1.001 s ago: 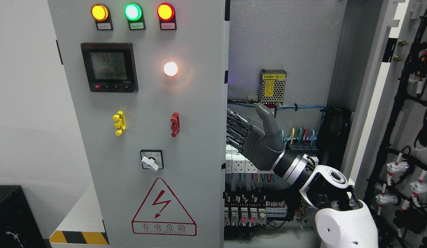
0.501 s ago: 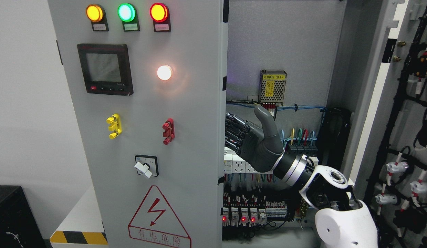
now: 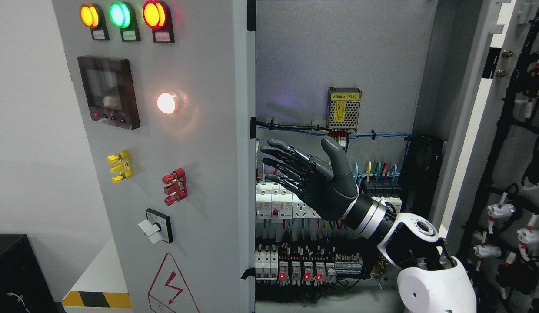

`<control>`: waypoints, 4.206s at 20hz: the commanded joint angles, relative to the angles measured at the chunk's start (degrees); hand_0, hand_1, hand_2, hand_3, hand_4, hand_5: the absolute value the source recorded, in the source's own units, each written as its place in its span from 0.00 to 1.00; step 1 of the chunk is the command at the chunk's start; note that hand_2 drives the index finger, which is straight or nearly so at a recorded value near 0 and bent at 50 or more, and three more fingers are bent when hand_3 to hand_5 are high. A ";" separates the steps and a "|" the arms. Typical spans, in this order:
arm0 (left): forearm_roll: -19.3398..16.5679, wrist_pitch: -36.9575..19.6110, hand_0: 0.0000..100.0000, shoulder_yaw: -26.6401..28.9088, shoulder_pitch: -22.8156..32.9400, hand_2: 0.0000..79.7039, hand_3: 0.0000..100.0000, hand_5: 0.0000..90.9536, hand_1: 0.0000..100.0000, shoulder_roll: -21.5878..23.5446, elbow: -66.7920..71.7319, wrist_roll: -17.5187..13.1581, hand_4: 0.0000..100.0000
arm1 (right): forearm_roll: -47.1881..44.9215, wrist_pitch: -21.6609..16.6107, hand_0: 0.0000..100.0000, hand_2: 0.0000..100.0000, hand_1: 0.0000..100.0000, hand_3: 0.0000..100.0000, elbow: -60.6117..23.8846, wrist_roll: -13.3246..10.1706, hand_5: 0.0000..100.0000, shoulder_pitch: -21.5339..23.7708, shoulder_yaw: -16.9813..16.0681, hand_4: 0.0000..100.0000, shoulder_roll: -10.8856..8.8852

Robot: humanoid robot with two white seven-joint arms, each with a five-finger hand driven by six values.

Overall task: Open door with both hands
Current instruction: 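Pull the indicator-light door open toward the robot with the right hand, then withdraw the right hand downward out of the cabinet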

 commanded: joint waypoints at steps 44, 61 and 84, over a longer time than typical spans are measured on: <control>1.49 0.00 0.00 1.67 0.01 0.00 0.00 0.00 0.00 0.04 0.00 0.01 0.00 | -2.50 0.16 0.00 0.00 0.00 0.00 -21.89 2.69 0.00 15.68 24.92 0.00 -3.44; 1.41 0.00 0.00 1.58 0.01 0.00 0.00 0.00 0.00 0.04 0.00 0.01 0.00 | 4.36 -0.19 0.00 0.00 0.00 0.00 -21.63 2.61 0.00 15.59 31.78 0.00 2.09; 1.32 -0.09 0.00 1.40 -0.08 0.00 0.00 0.00 0.00 -0.05 -0.09 0.01 0.00 | 5.67 -0.28 0.00 0.00 0.00 0.00 -15.48 2.52 0.00 15.06 32.14 0.00 9.65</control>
